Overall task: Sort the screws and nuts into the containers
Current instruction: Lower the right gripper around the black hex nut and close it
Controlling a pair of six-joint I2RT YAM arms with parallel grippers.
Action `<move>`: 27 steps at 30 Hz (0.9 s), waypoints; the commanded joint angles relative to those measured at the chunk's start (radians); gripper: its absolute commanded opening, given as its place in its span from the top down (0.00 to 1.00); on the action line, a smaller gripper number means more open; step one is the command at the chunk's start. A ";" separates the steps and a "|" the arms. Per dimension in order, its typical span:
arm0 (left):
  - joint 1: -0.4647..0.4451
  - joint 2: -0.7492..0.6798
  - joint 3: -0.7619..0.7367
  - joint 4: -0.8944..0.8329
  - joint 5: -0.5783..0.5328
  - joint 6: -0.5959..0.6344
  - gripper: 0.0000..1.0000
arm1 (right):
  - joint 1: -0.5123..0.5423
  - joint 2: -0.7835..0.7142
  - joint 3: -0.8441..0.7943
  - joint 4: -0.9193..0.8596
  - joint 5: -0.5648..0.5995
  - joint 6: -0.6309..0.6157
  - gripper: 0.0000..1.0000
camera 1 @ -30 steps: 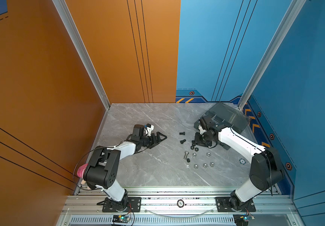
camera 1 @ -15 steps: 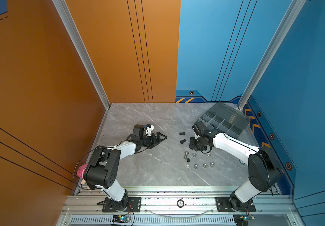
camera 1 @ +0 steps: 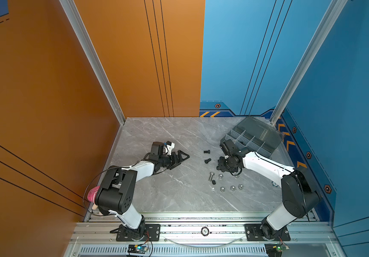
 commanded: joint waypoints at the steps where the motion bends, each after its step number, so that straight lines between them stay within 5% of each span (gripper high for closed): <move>1: -0.012 0.003 0.027 -0.033 -0.020 0.020 0.02 | -0.016 -0.033 -0.025 -0.038 0.042 0.012 0.61; 27: -0.023 0.010 0.050 -0.084 -0.039 0.041 0.02 | -0.061 0.089 0.001 0.028 0.016 -0.014 0.61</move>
